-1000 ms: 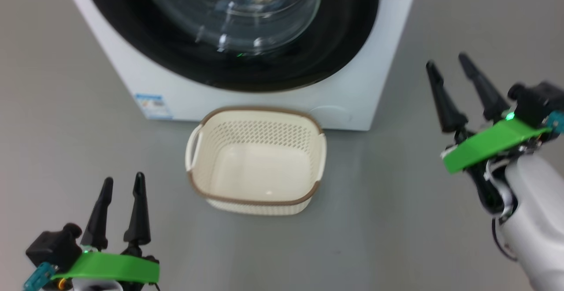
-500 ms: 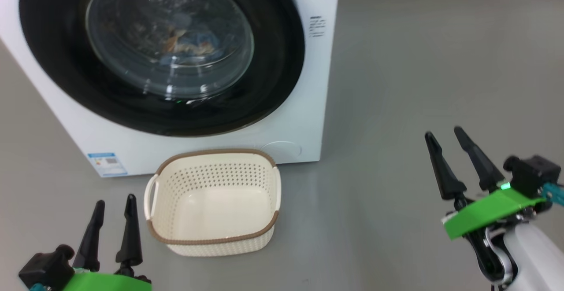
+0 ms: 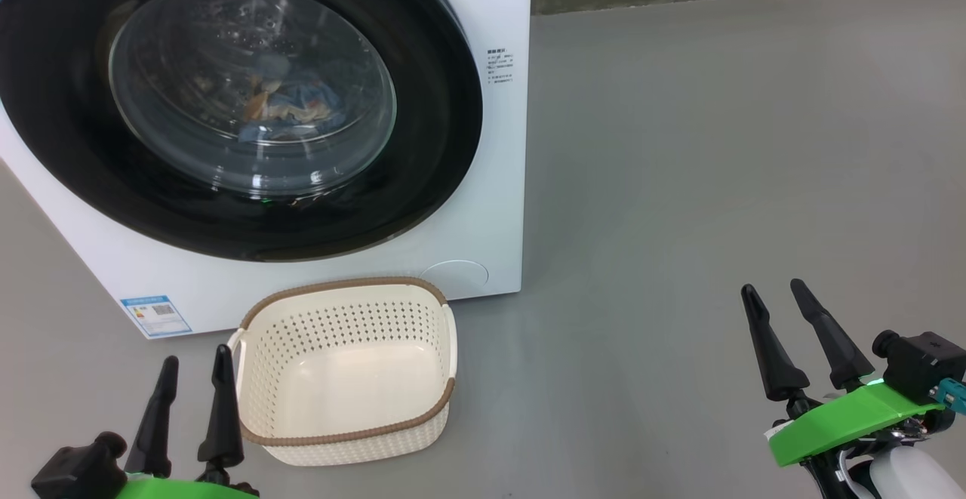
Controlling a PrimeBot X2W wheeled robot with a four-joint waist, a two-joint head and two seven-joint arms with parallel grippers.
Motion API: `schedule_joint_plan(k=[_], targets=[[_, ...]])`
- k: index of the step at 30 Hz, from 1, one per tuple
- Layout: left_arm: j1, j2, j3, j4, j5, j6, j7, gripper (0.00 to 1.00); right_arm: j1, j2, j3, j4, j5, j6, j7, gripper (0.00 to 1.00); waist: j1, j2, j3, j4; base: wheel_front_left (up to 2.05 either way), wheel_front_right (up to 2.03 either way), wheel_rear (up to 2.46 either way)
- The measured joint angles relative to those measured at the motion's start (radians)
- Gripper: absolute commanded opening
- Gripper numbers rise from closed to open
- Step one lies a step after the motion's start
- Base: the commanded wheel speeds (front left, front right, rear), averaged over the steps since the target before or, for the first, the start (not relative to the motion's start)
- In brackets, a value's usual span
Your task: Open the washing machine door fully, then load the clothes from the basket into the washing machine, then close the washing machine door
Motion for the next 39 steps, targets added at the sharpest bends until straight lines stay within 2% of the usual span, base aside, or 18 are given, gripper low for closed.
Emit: schedule_joint_plan(k=[5, 39], targets=[[0.000, 0.000, -0.003, 0.000, -0.001, 0.000, 0.000, 1.00, 0.000, 0.007, -0.015, -0.001, -0.039, 0.000, 0.000, 1.00, 0.0001, 0.0000, 0.000, -0.002, 0.00, 0.00, 0.00], [0.000, 0.013, -0.026, 0.005, -0.002, 0.000, 0.000, 1.00, 0.000, 0.024, -0.038, -0.001, -0.062, 0.000, 0.000, 1.00, 0.0001, 0.0000, 0.006, 0.012, 0.00, 0.00, 0.00]])
